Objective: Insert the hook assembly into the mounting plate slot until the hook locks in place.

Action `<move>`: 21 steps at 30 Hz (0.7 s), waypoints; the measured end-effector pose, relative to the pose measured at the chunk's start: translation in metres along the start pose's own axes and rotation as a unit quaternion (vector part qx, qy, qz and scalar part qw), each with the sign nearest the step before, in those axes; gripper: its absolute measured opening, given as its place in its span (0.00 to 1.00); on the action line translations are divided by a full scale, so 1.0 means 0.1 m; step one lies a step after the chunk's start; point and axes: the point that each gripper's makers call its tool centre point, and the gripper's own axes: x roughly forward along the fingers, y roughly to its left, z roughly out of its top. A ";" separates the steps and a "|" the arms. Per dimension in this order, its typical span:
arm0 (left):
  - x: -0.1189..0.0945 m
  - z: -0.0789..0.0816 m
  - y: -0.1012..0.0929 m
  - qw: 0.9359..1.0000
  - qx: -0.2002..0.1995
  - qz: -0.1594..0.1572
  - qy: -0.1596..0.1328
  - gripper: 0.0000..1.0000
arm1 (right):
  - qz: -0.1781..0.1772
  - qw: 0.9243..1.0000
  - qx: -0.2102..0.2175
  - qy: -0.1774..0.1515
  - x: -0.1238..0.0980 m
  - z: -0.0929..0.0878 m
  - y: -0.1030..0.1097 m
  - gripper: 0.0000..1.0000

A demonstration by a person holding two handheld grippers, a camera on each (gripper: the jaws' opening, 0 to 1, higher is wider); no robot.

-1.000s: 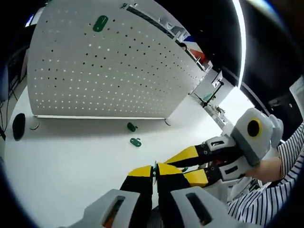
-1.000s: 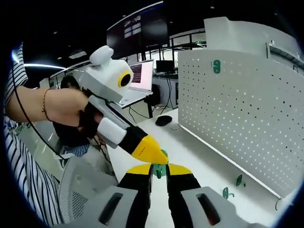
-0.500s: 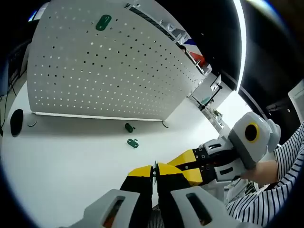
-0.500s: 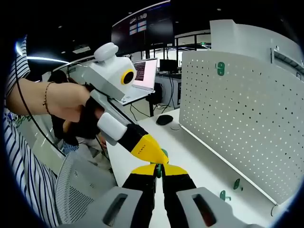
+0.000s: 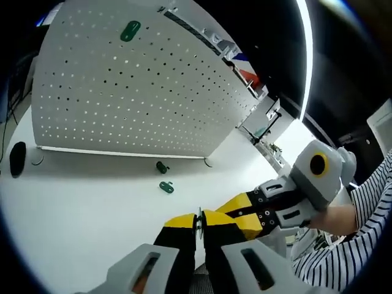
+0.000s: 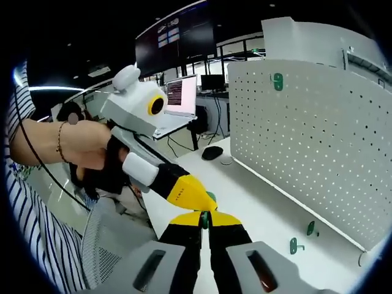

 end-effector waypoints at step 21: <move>-0.26 0.22 0.05 0.995 0.072 0.019 -0.059 0.48 | -0.008 1.000 0.020 -0.023 -0.02 0.14 0.01 0.00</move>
